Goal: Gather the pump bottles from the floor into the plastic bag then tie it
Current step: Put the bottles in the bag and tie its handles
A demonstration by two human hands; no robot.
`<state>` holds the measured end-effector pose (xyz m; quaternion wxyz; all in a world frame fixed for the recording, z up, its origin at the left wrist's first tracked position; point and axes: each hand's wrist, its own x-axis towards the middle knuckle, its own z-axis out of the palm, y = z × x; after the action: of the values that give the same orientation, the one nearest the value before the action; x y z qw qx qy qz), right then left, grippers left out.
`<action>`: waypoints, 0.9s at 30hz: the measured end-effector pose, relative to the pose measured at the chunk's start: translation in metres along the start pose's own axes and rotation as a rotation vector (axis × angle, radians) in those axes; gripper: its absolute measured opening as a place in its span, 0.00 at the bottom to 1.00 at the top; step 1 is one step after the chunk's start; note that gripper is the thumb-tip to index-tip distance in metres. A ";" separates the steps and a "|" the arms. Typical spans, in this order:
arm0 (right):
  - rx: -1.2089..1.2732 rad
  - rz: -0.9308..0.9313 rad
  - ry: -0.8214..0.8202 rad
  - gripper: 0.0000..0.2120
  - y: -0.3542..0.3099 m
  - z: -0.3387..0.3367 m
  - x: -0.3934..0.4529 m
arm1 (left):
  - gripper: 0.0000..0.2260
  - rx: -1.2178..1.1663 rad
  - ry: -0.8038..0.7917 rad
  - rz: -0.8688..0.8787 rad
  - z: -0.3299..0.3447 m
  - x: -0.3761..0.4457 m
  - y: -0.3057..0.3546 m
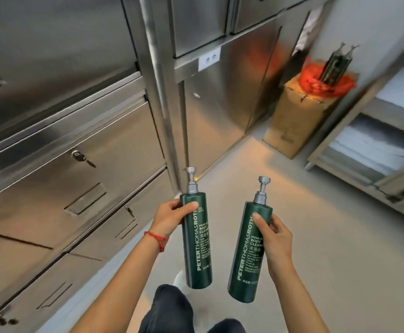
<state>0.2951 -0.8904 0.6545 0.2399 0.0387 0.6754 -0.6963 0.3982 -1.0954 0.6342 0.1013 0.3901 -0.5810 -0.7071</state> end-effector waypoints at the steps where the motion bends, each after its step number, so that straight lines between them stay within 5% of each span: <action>1: 0.013 -0.002 0.034 0.08 -0.003 -0.005 0.005 | 0.02 0.019 -0.034 -0.001 0.011 0.010 0.005; 14: 0.143 -0.084 0.342 0.07 -0.057 -0.007 0.108 | 0.02 0.138 -0.362 0.046 0.109 0.154 0.090; 27: 0.148 -0.102 0.433 0.10 -0.108 -0.033 0.240 | 0.04 0.224 -0.441 0.066 0.206 0.276 0.143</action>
<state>0.0326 -0.9297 0.6602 0.0504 0.1708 0.6594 -0.7304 0.0295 -1.1508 0.6473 -0.0489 0.2158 -0.6762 -0.7027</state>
